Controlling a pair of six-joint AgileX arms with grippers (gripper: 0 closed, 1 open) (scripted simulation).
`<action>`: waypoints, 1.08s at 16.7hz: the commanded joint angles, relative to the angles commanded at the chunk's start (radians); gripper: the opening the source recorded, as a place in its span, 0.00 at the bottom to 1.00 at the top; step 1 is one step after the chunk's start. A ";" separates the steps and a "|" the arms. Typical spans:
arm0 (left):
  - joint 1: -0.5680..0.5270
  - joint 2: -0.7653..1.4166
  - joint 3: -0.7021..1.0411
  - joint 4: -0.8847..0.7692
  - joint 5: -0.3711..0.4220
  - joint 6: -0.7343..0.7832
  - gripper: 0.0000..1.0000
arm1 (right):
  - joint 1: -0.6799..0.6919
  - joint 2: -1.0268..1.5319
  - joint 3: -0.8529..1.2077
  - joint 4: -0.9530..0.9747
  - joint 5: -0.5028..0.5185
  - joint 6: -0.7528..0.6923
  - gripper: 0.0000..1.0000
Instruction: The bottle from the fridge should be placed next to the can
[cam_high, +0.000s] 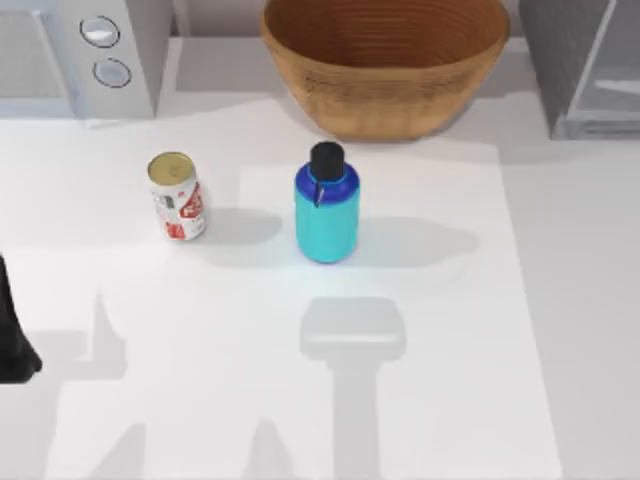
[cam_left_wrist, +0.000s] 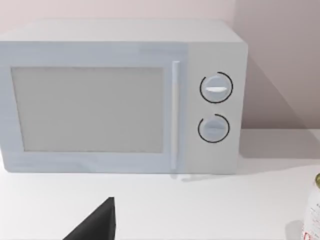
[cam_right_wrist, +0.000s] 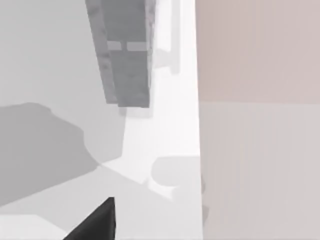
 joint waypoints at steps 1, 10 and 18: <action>0.000 0.000 0.000 0.000 0.000 0.000 1.00 | 0.004 -0.002 -0.003 0.002 0.002 0.001 1.00; 0.000 0.000 0.000 0.000 0.000 0.000 1.00 | 0.238 0.007 -0.008 0.316 0.051 0.369 1.00; 0.000 0.000 0.000 0.000 0.000 0.000 1.00 | 0.659 0.018 -0.023 0.885 0.152 1.084 1.00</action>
